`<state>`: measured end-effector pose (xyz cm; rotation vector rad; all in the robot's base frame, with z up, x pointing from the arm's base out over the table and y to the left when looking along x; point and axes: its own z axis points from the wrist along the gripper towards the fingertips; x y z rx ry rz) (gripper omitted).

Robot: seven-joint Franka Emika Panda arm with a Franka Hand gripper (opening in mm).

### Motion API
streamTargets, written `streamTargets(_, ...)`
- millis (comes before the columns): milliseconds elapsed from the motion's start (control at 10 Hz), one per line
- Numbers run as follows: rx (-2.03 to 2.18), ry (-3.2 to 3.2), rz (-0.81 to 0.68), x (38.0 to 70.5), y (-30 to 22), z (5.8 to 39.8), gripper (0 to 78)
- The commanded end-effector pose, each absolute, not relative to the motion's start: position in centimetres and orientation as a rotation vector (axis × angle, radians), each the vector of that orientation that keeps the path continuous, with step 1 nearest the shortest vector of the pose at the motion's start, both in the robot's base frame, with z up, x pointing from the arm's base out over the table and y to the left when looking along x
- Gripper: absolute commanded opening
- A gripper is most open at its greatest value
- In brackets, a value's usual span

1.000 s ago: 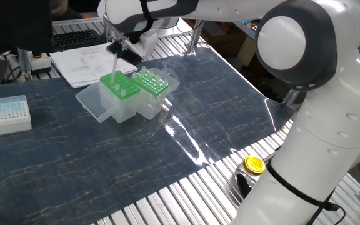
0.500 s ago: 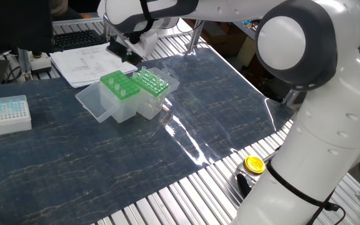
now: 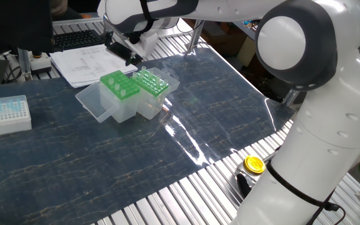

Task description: Transfer all large pipette tips from one holder to another

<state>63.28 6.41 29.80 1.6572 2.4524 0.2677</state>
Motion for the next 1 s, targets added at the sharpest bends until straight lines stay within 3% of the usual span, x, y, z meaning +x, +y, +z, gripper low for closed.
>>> streamTargets(100,1.638,2.489,0.253,63.2,5.4,28.5,77.5)
streamTargets(600,1.637,2.487,0.24,63.2,4.5,27.5,77.5)
streamTargets(1000,1.656,2.528,0.106,62.9,3.4,26.1,77.5)
